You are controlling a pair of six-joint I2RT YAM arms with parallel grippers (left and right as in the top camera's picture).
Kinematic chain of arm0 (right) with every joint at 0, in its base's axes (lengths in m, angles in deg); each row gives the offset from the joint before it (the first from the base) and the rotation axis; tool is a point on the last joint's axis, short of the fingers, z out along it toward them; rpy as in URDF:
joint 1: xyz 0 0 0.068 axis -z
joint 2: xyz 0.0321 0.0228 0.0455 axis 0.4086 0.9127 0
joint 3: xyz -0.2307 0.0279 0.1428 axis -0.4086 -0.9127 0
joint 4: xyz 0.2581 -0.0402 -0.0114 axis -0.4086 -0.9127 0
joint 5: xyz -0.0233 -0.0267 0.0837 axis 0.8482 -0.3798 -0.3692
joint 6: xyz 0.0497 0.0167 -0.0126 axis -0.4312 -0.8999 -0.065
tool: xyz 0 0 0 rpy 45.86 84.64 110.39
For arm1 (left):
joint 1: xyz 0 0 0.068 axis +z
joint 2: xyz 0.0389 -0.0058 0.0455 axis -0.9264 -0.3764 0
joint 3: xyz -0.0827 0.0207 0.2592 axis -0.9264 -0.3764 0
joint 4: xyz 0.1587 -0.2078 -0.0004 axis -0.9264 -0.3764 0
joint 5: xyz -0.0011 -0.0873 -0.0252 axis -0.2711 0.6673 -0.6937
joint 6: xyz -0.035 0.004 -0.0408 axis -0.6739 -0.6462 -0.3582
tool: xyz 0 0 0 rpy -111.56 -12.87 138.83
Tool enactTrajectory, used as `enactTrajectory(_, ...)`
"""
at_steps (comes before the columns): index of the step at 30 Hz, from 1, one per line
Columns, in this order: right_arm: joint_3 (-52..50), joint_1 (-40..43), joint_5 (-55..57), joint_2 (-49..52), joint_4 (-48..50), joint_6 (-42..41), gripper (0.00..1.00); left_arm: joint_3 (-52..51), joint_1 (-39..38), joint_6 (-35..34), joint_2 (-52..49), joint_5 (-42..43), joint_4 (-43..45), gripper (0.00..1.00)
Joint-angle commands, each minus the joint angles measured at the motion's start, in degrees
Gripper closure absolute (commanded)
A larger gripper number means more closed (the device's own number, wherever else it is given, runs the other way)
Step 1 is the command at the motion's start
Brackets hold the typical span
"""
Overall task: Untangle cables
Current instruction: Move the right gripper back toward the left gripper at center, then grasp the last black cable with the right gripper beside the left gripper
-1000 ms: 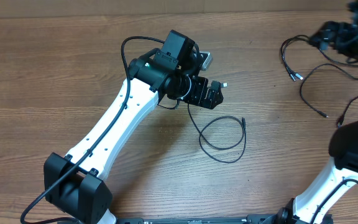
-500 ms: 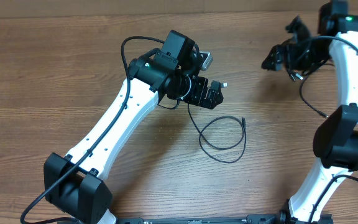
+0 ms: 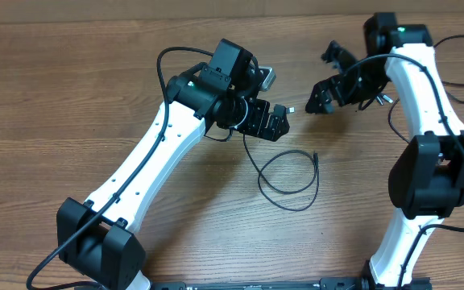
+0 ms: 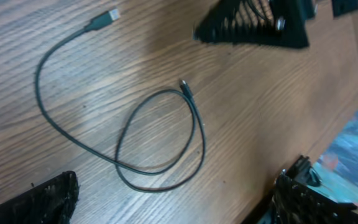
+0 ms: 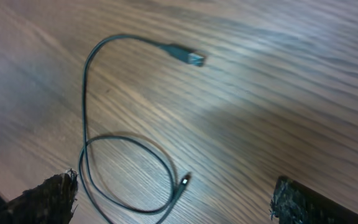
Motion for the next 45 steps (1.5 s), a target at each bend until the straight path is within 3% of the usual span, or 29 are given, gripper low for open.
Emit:
enactTrajectory(1, -2.75, -1.2, -1.09, -0.07, 0.55, 2.49, 0.0, 0.59, 0.02, 1.14, 0.63, -5.38, 0.11, 0.0)
enactTrajectory(6, -6.4, -1.84, -1.33, -0.07, 1.79, 2.54, 0.0, 0.59, 0.11, 1.11, 0.63, -21.11, -4.26, 0.0)
enactTrajectory(12, -7.91, -2.08, -4.94, -0.07, 1.73, 4.44, 0.0, 0.59, 1.31, 1.14, 0.63, -32.83, -8.41, 0.0)
enactTrajectory(20, -10.49, -5.33, -4.96, -0.07, -0.22, 14.29, 0.0, 0.59, 6.93, 1.46, 0.63, -30.99, -8.48, 0.0)
enactTrajectory(25, -13.79, -7.54, -4.98, -0.07, 0.7, 20.15, 0.04, 0.57, 9.77, 5.92, 0.63, -26.25, -8.48, 0.0)
enactTrajectory(45, -24.17, -9.88, -4.92, -0.07, 15.08, 24.7, 0.07, 0.57, 10.12, 5.84, 0.63, -26.45, -8.26, 0.0)
